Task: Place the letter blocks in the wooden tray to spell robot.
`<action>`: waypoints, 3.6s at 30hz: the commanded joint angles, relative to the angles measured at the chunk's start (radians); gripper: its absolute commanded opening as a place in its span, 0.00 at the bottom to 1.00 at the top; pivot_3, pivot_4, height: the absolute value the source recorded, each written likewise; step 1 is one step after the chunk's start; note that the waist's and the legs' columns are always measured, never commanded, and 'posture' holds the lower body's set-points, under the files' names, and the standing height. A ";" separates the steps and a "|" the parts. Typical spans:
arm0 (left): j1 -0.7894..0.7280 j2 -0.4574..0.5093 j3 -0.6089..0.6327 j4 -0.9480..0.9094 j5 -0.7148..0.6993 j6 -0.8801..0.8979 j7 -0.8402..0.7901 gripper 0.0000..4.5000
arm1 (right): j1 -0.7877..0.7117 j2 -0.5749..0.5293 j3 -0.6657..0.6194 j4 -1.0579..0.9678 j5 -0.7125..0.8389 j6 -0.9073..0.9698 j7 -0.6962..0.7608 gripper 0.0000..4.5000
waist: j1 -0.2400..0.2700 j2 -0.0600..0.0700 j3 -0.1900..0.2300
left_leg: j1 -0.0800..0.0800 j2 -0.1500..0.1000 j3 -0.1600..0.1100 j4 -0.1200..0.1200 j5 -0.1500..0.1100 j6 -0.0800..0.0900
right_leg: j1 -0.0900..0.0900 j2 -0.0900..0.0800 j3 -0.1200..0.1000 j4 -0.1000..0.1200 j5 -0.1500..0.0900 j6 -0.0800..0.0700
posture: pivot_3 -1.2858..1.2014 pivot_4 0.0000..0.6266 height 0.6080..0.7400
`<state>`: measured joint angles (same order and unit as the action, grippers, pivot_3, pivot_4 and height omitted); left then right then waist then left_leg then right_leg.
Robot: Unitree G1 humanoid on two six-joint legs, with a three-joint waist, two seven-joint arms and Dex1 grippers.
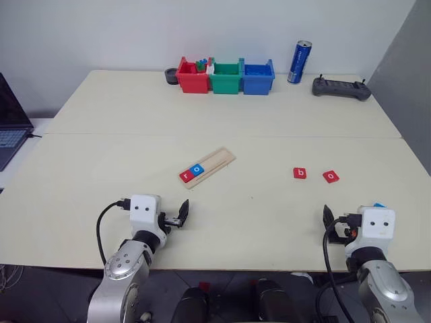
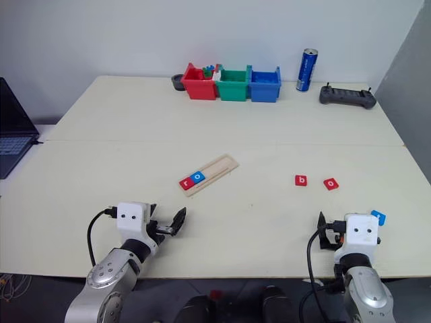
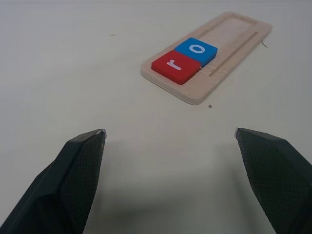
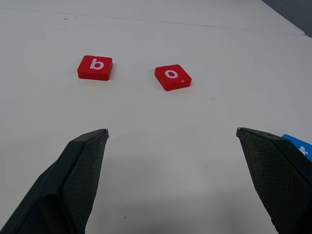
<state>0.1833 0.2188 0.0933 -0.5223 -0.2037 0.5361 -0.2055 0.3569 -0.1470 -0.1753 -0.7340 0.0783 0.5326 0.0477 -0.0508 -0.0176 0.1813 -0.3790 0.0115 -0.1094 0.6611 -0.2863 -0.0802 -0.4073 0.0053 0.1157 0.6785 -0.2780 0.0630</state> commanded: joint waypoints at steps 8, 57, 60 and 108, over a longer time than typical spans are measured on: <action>-0.038 0.009 -0.002 -0.019 0.020 -0.017 0.020 1.00 | -0.047 -0.010 -0.039 0.006 -0.012 -0.013 -0.013 1.00 | 0.000 0.000 0.000 | 0.000 0.000 0.000 0.000 0.000 0.000 | 0.000 0.000 0.000 0.000 0.000 0.000 | 0.52 0.24 1.00; -0.499 0.337 -0.029 0.579 -0.068 -0.241 -0.571 1.00 | -0.460 -0.358 -0.032 0.224 0.435 0.076 0.456 1.00 | -0.004 -0.002 0.001 | 0.001 0.000 -0.001 0.000 0.000 0.000 | 0.001 0.001 -0.001 0.000 0.003 -0.005 | 0.52 0.24 1.00; -0.513 0.343 -0.038 0.641 -0.062 -0.285 -0.614 1.00 | -0.446 -0.354 -0.029 0.211 0.430 0.076 0.441 1.00 | -0.004 -0.002 0.001 | 0.001 0.000 -0.001 0.000 0.000 0.000 | 0.001 0.000 -0.001 0.000 0.003 -0.005 | 0.52 0.24 1.00; -0.638 0.287 -0.098 0.996 0.030 -0.387 -0.722 0.75 | -0.416 -0.350 -0.052 0.161 0.434 0.090 0.373 1.00 | -0.004 -0.001 0.001 | 0.001 -0.001 -0.002 0.000 0.000 0.001 | 0.001 0.000 -0.002 0.001 0.003 -0.005 | 0.52 0.24 1.00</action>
<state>-0.4667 0.5038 0.0070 0.4461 -0.1851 0.1399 -0.9257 -0.0524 -0.5001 -0.2107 -0.5414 0.5040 0.6385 0.4276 -0.0552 -0.0186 0.1820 -0.3783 0.0110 -0.1119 0.6614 -0.2865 -0.0797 -0.4062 0.0055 0.1132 0.6800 -0.2748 0.0578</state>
